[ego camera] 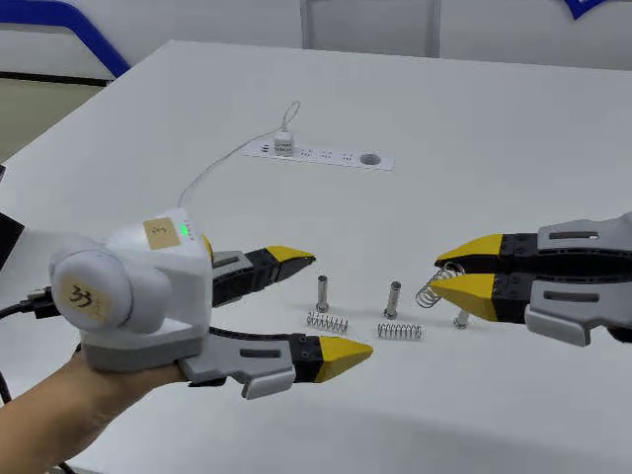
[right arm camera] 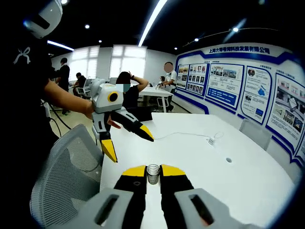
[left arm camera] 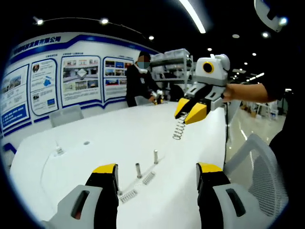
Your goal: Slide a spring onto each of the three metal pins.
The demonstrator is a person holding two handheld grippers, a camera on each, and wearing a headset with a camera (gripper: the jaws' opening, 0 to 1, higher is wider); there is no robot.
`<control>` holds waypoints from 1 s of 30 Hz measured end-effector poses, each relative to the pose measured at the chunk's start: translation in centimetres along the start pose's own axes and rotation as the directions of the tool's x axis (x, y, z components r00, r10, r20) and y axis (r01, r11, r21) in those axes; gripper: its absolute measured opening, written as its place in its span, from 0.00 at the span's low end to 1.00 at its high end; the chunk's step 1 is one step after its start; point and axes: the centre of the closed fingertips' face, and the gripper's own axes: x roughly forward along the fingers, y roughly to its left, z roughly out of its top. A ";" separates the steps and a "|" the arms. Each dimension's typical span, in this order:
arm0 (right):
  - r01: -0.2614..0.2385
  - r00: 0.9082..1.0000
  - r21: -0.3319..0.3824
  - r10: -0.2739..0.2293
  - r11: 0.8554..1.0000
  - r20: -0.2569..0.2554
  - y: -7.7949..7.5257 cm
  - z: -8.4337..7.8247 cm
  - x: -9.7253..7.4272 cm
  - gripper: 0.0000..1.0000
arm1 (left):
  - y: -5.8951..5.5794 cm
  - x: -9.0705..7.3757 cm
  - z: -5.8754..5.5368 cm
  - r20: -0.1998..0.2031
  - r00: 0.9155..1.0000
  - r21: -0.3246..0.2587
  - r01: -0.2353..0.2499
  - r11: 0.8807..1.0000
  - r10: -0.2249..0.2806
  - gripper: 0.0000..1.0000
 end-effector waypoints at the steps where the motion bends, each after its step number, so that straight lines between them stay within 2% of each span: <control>1: 0.015 1.000 0.011 -0.015 1.000 -0.004 -0.5 -0.2 -0.3 0.11 | 0.2 -0.2 -0.1 0.002 1.000 -0.030 0.004 1.000 -0.004 0.72; 2: 0.034 0.999 0.013 -0.034 0.999 -0.007 -1.1 -0.3 -0.5 0.11 | 0.2 -0.3 0.0 0.010 1.000 -0.054 0.004 0.999 -0.003 0.75; 5: 0.069 0.997 0.038 -0.068 0.997 -0.025 -2.3 -0.8 -1.1 0.11 | 0.9 -0.7 -0.2 0.011 1.000 -0.059 -0.022 0.998 0.023 0.88; 8: 0.122 0.990 0.020 -0.121 0.992 -0.075 -3.6 -1.7 -1.7 0.11 | 1.4 -1.0 -0.4 0.013 0.999 -0.058 -0.042 0.997 0.043 0.89; 12: 0.171 0.980 0.044 -0.165 0.984 -0.110 -5.1 -2.6 -1.9 0.11 | 2.3 -1.4 -0.4 0.024 0.996 -0.069 -0.079 0.994 0.081 0.93; 17: 0.227 0.964 0.085 -0.212 0.970 -0.161 -6.9 -4.3 -1.6 0.11 | 3.7 -2.1 -1.5 0.004 0.991 -0.099 -0.131 0.986 0.132 0.99; 18: 0.245 0.959 0.111 -0.224 0.963 -0.176 -7.4 -4.9 -1.4 0.11 | 3.9 -2.3 -1.9 -0.005 0.989 -0.106 -0.144 0.984 0.145 1.00; 23: 0.288 0.942 0.155 -0.250 0.945 -0.223 -8.9 -7.2 -0.5 0.11 | 4.2 -2.7 -3.1 -0.023 0.987 -0.132 -0.159 0.978 0.158 1.00; 25: 0.294 0.939 0.173 -0.250 0.940 -0.238 -9.2 -8.0 -0.1 0.11 | 4.2 -2.8 -3.4 -0.031 0.986 -0.135 -0.164 0.977 0.161 1.00; 30: 0.336 0.916 0.193 -0.272 0.922 -0.296 -10.2 -10.2 0.6 0.11 | 4.6 -3.2 -4.2 -0.049 0.983 -0.149 -0.180 0.972 0.174 1.00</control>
